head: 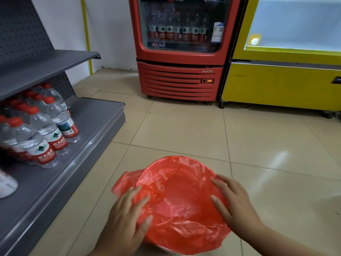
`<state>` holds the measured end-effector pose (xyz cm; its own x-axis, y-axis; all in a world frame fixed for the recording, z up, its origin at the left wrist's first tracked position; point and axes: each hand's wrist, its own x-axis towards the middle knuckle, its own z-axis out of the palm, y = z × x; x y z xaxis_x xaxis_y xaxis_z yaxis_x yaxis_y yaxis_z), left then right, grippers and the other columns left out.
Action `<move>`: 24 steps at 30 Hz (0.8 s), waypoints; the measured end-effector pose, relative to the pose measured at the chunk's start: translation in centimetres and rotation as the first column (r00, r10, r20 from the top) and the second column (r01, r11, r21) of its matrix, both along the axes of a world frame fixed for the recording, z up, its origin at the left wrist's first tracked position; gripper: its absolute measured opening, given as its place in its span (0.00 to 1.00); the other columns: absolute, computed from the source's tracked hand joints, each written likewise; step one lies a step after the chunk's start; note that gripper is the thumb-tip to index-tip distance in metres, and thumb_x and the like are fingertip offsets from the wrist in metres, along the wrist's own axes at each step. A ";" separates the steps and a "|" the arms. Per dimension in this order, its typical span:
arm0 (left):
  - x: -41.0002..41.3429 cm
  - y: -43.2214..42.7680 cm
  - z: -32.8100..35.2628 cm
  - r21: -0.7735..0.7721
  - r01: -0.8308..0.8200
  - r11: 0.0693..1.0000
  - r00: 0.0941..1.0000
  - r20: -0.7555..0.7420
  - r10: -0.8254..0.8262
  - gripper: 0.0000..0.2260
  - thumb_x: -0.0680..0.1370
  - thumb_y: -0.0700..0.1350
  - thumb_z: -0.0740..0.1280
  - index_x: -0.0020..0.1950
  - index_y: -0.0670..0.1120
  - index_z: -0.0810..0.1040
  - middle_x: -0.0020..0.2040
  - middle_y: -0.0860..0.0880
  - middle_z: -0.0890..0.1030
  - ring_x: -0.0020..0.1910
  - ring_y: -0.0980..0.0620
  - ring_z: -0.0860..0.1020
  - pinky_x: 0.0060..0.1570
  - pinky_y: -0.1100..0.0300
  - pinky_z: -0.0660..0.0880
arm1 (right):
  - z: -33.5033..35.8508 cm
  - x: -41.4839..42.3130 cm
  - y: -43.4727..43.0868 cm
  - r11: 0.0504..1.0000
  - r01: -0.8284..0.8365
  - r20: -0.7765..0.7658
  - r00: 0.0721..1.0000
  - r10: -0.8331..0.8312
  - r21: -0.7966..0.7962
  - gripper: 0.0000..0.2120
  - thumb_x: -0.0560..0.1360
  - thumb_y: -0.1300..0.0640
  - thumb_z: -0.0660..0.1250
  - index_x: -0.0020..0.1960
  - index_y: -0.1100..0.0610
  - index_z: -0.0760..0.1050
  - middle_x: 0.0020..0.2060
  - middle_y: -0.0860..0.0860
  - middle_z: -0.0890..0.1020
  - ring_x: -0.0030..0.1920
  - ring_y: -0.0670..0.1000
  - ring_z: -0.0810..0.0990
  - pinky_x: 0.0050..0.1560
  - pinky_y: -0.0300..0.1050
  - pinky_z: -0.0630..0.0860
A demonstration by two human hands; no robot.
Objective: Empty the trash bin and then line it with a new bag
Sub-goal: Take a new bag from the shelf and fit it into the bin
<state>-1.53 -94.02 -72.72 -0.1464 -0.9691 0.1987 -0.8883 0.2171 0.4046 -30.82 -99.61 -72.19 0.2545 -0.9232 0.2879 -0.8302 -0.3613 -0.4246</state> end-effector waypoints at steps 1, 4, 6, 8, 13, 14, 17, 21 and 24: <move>-0.1 0.1 0.3 -0.003 0.117 0.993 0.986 0.119 -0.115 0.25 0.76 0.67 0.46 0.60 0.56 0.74 0.64 0.53 0.75 0.66 0.54 0.64 0.64 0.54 0.62 | 0.1 -0.3 0.3 0.986 -0.141 -0.110 0.985 0.130 -0.092 0.25 0.77 0.36 0.49 0.64 0.48 0.71 0.61 0.44 0.74 0.63 0.44 0.69 0.66 0.44 0.64; -0.4 0.2 1.0 -0.016 0.348 0.937 0.906 0.262 -0.333 0.24 0.74 0.69 0.50 0.46 0.57 0.79 0.48 0.58 0.82 0.55 0.59 0.73 0.61 0.55 0.63 | 0.8 -0.7 1.4 0.866 -0.492 -0.289 0.845 0.451 -0.089 0.22 0.77 0.36 0.50 0.57 0.46 0.76 0.49 0.42 0.81 0.56 0.43 0.75 0.65 0.45 0.64; -0.6 0.6 1.4 -0.037 0.424 0.905 0.867 0.304 -0.394 0.19 0.74 0.67 0.55 0.39 0.56 0.77 0.36 0.60 0.79 0.42 0.61 0.76 0.56 0.60 0.66 | 1.1 -0.7 2.0 0.796 -0.600 -0.324 0.771 0.548 -0.082 0.18 0.76 0.37 0.55 0.52 0.47 0.77 0.43 0.43 0.81 0.48 0.44 0.78 0.58 0.41 0.70; -0.3 1.4 1.2 -0.054 0.494 0.868 0.836 0.303 -0.457 0.13 0.74 0.62 0.61 0.37 0.55 0.74 0.33 0.58 0.75 0.36 0.60 0.74 0.54 0.61 0.68 | 1.1 -0.8 2.6 0.750 -0.643 -0.368 0.742 0.561 -0.153 0.11 0.77 0.43 0.59 0.48 0.47 0.77 0.38 0.44 0.80 0.41 0.45 0.78 0.49 0.37 0.72; 0.7 2.5 0.9 0.127 0.429 0.894 0.797 0.413 -0.441 0.09 0.76 0.59 0.53 0.40 0.62 0.70 0.42 0.62 0.62 0.40 0.66 0.64 0.50 0.67 0.65 | 0.9 -1.5 3.8 0.679 -0.698 -0.463 0.692 0.554 -0.230 0.07 0.77 0.50 0.60 0.44 0.43 0.76 0.30 0.42 0.74 0.31 0.43 0.73 0.42 0.34 0.72; 0.6 2.6 0.7 0.079 0.393 0.916 0.819 0.424 -0.387 0.08 0.76 0.59 0.50 0.41 0.62 0.66 0.42 0.62 0.60 0.39 0.67 0.63 0.48 0.68 0.65 | 0.9 -1.6 3.8 0.673 -0.706 -0.474 0.681 0.558 -0.221 0.08 0.76 0.51 0.60 0.42 0.43 0.76 0.29 0.42 0.73 0.30 0.43 0.72 0.41 0.33 0.73; 0.9 3.2 1.6 0.054 0.494 0.868 0.793 0.380 -0.476 0.09 0.78 0.47 0.58 0.44 0.61 0.61 0.41 0.60 0.59 0.39 0.67 0.64 0.45 0.73 0.65 | 0.3 -2.4 3.7 0.652 -0.728 -0.527 0.647 0.551 -0.212 0.13 0.77 0.53 0.58 0.36 0.45 0.75 0.29 0.42 0.74 0.32 0.43 0.71 0.44 0.33 0.71; 3.2 3.3 0.6 0.195 0.434 0.880 0.865 0.182 -0.467 0.17 0.80 0.41 0.57 0.53 0.67 0.68 0.46 0.65 0.69 0.43 0.71 0.70 0.52 0.67 0.64 | -0.7 -3.4 3.5 0.760 -0.633 -0.450 0.727 0.519 -0.146 0.13 0.78 0.54 0.56 0.46 0.44 0.78 0.37 0.41 0.78 0.41 0.41 0.75 0.50 0.34 0.72; 3.2 2.9 -0.9 0.324 0.307 0.895 0.948 -0.184 -0.258 0.11 0.71 0.57 0.62 0.53 0.64 0.74 0.53 0.66 0.74 0.54 0.68 0.70 0.58 0.72 0.64 | -0.7 -3.6 3.2 0.930 -0.368 -0.186 0.912 0.365 0.023 0.10 0.72 0.56 0.62 0.46 0.40 0.73 0.42 0.38 0.79 0.44 0.38 0.76 0.45 0.32 0.74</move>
